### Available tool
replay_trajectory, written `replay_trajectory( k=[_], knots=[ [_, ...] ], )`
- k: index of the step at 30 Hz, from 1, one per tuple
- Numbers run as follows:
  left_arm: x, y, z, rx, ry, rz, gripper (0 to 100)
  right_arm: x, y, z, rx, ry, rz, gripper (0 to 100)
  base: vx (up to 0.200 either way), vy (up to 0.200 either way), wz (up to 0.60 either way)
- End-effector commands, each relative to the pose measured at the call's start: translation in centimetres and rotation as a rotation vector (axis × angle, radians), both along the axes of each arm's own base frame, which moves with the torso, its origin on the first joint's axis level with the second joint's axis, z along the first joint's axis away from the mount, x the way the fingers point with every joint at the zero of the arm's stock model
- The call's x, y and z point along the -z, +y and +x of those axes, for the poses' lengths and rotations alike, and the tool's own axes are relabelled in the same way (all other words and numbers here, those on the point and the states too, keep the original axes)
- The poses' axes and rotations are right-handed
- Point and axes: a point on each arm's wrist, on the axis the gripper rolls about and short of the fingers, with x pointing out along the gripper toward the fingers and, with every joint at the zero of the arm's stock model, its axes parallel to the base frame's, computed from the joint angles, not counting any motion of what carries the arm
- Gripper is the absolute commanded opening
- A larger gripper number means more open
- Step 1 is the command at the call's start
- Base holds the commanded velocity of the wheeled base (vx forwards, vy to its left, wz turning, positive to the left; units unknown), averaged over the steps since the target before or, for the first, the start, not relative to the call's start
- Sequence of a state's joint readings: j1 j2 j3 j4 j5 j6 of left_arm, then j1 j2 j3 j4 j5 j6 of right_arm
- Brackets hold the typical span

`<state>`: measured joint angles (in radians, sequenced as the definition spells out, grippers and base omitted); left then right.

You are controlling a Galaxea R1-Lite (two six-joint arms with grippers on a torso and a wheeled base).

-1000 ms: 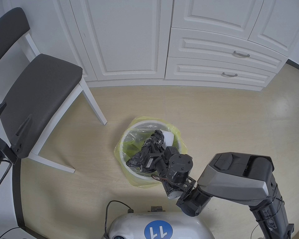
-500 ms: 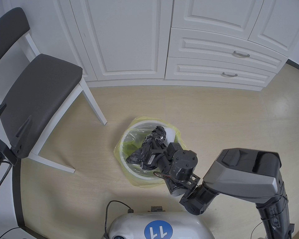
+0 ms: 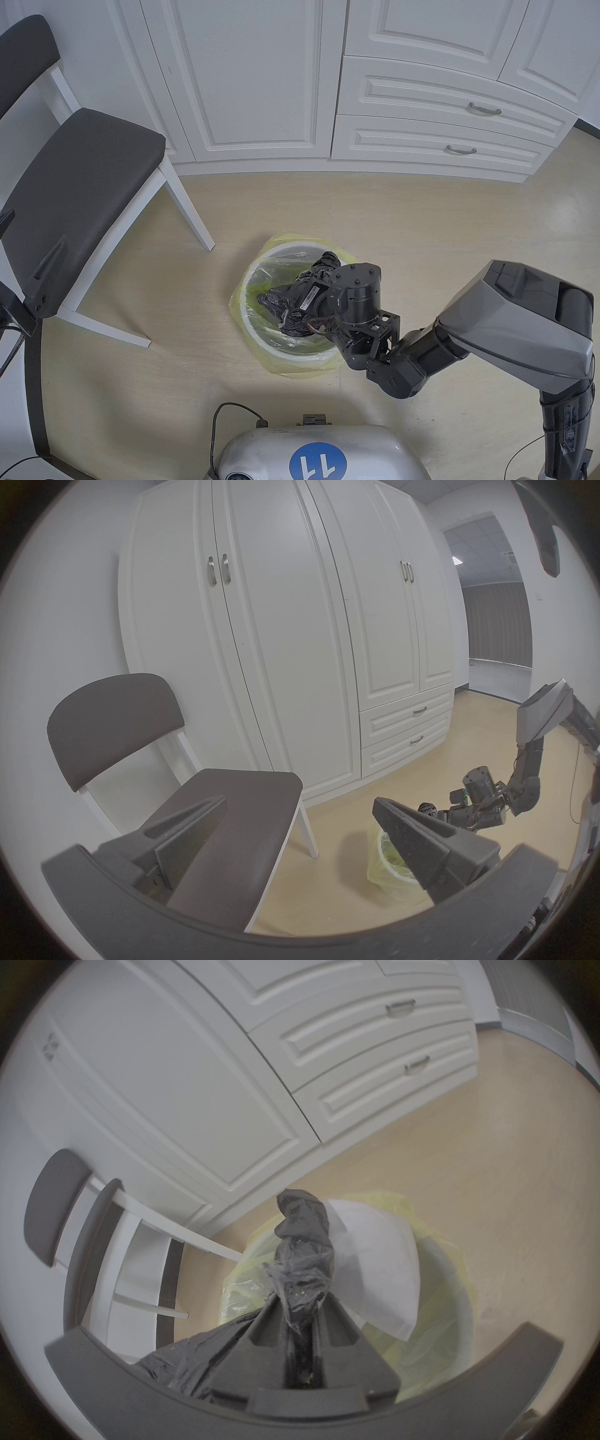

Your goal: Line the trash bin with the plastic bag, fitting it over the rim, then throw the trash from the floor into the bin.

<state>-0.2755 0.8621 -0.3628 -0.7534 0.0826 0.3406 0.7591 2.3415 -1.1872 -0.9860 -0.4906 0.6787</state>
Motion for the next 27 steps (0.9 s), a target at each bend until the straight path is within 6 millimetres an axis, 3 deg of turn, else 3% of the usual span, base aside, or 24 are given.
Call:
replay_trajectory(
  k=[1,14,27],
  knots=[
    [0.0,0.0,0.1,0.001,0.006,0.0,100,0.9,0.2,2.0,0.037,0.035,0.039,0,0.0,0.0,0.0],
    [0.2,-0.1,0.3,0.0,0.019,0.005,100,3.7,1.2,4.1,0.061,0.109,0.127,0,0.0,0.0,0.0],
    [0.3,-0.1,0.4,0.0,0.024,0.008,100,3.4,2.0,2.9,0.035,0.154,0.121,0,0.0,0.0,0.0]
  ],
)
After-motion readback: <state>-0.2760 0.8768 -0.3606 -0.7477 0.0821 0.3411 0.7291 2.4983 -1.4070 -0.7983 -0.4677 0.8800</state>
